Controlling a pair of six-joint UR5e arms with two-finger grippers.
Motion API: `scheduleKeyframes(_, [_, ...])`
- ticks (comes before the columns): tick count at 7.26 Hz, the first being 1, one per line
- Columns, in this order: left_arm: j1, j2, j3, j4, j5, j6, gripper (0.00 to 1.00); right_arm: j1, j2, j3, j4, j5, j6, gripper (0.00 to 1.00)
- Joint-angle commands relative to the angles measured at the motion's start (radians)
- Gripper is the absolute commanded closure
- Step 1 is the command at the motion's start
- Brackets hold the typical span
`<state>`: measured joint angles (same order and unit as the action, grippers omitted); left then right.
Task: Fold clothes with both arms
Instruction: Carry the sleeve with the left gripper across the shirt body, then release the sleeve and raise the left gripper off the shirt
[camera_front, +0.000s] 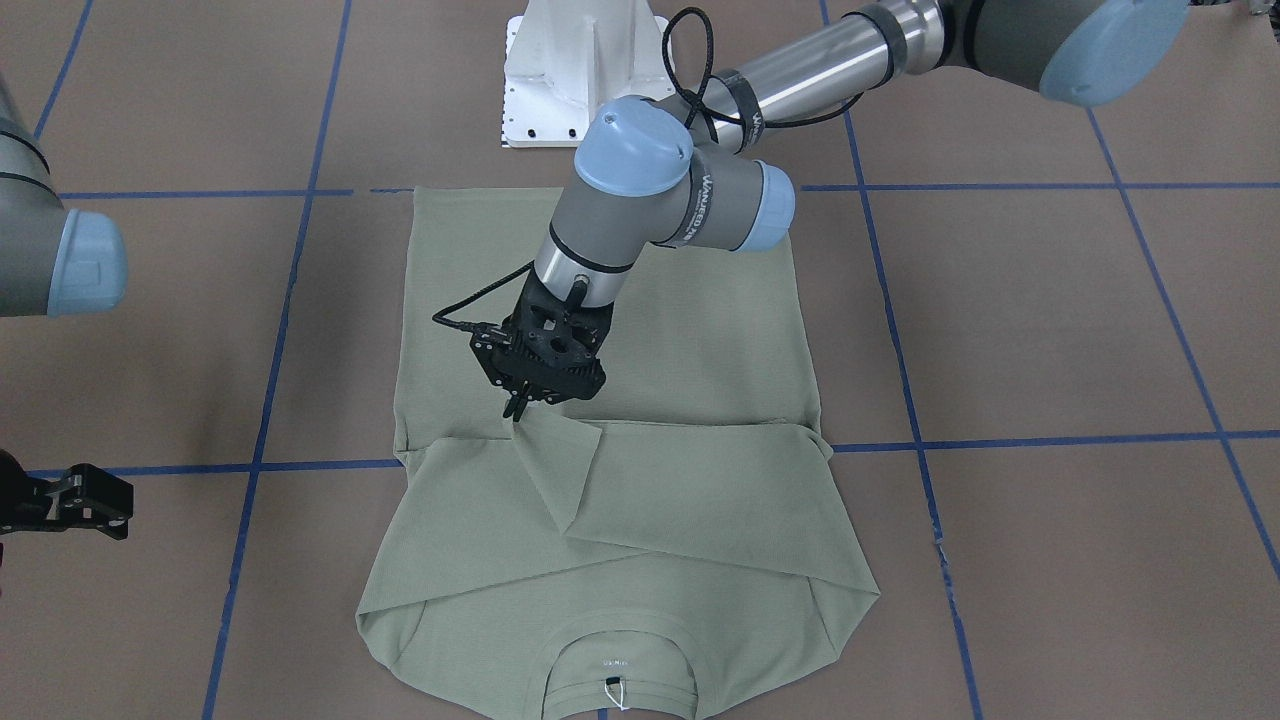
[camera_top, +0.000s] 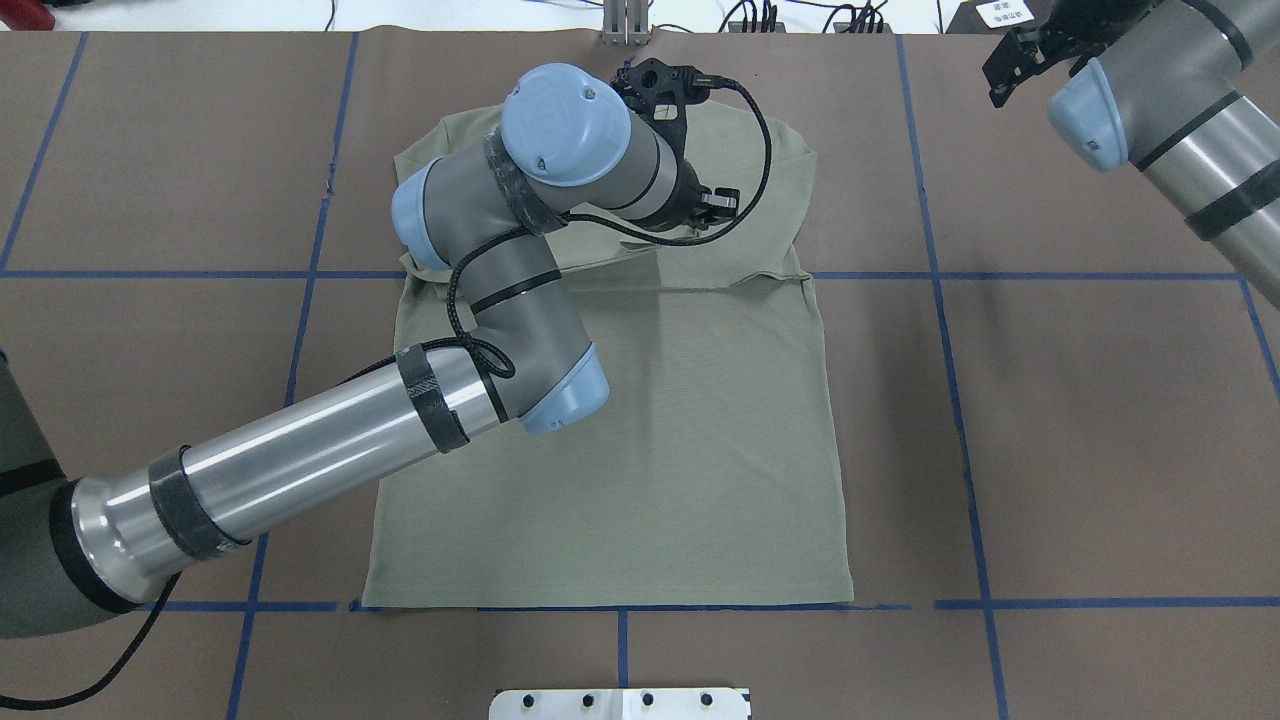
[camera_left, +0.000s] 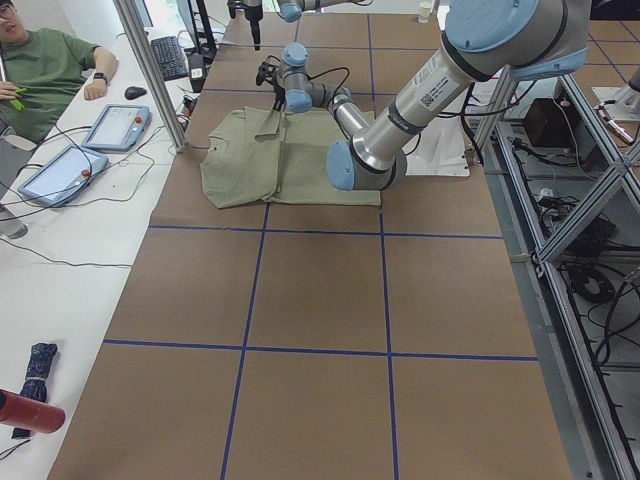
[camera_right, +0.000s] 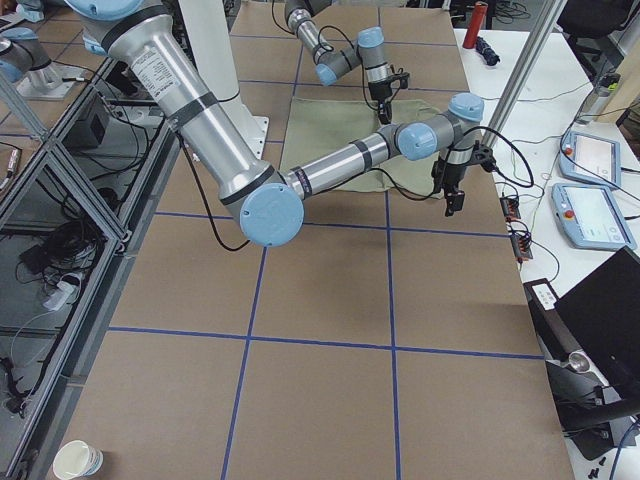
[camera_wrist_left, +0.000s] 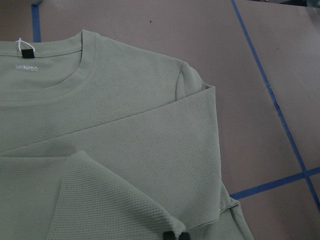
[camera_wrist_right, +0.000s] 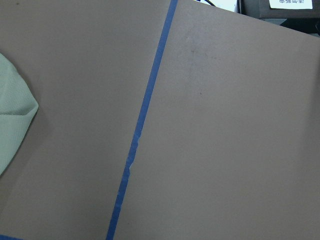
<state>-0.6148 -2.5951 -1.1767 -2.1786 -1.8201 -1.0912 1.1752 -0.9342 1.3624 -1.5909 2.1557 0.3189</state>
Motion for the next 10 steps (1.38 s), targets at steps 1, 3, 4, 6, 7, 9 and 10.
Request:
scheduleKeyframes(1, [0.015,-0.002,0.017,-0.024,-0.004,-0.003,0.01,-0.012,0.0,-0.005,0.005,-0.004,0.0,0.0])
scheduleKeyframes(3, [-0.011,0.015,-0.012,0.062,-0.077,0.124,0.0,-0.043,0.018,-0.014,0.006,-0.007,0.008,0.0])
scheduleKeyframes(4, [-0.098,0.026,-0.041,0.191,-0.182,0.269,0.0,-0.06,0.04,-0.019,0.008,-0.013,0.059,0.0])
scheduleKeyframes(6, [-0.266,0.146,-0.075,0.235,-0.308,0.535,0.0,-0.129,0.104,-0.025,0.006,-0.039,0.234,0.0])
scheduleKeyframes(7, [-0.345,0.203,-0.075,0.237,-0.367,0.679,0.0,-0.176,0.147,-0.034,0.005,-0.087,0.332,0.0])
scheduleKeyframes(9, [-0.458,0.286,-0.075,0.226,-0.429,0.813,0.0,-0.288,0.269,-0.113,0.005,-0.164,0.493,0.0])
scheduleKeyframes(10, [-0.491,0.309,-0.073,0.226,-0.467,0.865,0.0,-0.357,0.316,-0.14,0.005,-0.234,0.573,0.0])
